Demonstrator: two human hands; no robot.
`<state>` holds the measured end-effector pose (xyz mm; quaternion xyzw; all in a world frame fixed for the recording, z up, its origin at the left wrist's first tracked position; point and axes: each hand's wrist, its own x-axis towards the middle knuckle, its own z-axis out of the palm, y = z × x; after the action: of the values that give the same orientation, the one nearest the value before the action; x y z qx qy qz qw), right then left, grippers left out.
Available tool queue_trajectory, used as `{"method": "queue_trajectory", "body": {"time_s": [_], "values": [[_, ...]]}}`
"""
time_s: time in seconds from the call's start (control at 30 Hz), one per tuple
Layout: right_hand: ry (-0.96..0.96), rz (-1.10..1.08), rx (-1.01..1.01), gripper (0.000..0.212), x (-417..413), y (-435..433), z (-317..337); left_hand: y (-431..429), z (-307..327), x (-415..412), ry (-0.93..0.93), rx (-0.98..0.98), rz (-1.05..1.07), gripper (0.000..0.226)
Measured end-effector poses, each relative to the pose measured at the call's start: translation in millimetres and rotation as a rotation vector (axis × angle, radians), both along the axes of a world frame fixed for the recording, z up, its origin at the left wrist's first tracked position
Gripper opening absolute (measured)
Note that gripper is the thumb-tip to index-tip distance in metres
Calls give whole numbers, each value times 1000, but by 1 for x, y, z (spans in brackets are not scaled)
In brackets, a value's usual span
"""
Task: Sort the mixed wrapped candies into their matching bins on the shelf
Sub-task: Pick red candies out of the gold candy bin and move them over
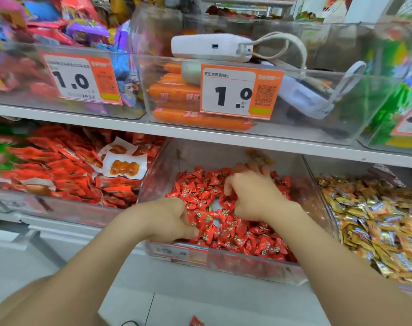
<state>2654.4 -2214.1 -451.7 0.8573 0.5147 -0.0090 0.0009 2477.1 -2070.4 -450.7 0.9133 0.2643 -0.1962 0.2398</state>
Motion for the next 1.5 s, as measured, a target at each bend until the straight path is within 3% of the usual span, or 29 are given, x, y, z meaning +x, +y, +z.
{"method": "queue_trajectory", "body": {"time_s": [0.07, 0.1, 0.2, 0.27, 0.33, 0.5, 0.57, 0.67, 0.73, 0.97, 1.03, 1.1, 1.17, 1.23, 1.3, 1.37, 1.43, 1.5], "values": [[331, 54, 138, 31, -9, 10, -2, -5, 1, 1, 6, 50, 30, 54], [408, 80, 147, 30, -13, 15, -6, -5, -2, 2, 6, 87, 36, 51], [338, 153, 33, 38, -18, 28, -30, -8, -2, 4, 42, 118, 23, 40], [282, 183, -25, 50, -15, 34, -44, -9, -1, 5, 63, 80, 60, 68], [244, 173, -30, 40, -9, 40, -49, -8, -1, 9, 52, 48, 87, 96], [165, 102, -69, 18, 1, 31, -46, -3, -13, 33, 77, 25, 94, 135], [206, 55, -16, 14, 6, 25, -40, -6, -15, 41, 82, 47, 30, 124], [250, -46, 200, 25, 20, 20, -27, -20, -16, 48, 44, 38, -139, 77], [240, -68, 295, 29, 30, 17, -18, -33, -16, 49, 12, -25, -212, 61], [289, -104, 361, 20, 40, 10, -19, -34, -14, 42, -43, -159, -201, 54], [286, -143, 377, 16, 39, 12, -14, -22, -17, 43, -68, -42, -134, 51], [301, -141, 362, 19, 38, 11, -7, -10, -19, 46, -77, 157, -68, 65], [395, -60, 292, 21, 33, 5, 3, -1, -19, 50, -84, 293, -11, 82], [500, 46, 198, 8, 25, -4, 9, 3, -23, 58, -75, 326, 16, 88], [548, 131, 62, 43, 16, -10, 7, 5, -25, 62, -16, 298, 9, 83], [489, 249, -89, 75, 6, -8, -11, 4, -19, 62, -8, 265, -12, 63], [314, 353, -202, 87, -6, 0, -32, 5, -7, 53, -42, 228, -18, 44], [136, 313, -218, 86, -8, 7, -42, 5, 3, 40, -21, 209, -28, 55]]}}
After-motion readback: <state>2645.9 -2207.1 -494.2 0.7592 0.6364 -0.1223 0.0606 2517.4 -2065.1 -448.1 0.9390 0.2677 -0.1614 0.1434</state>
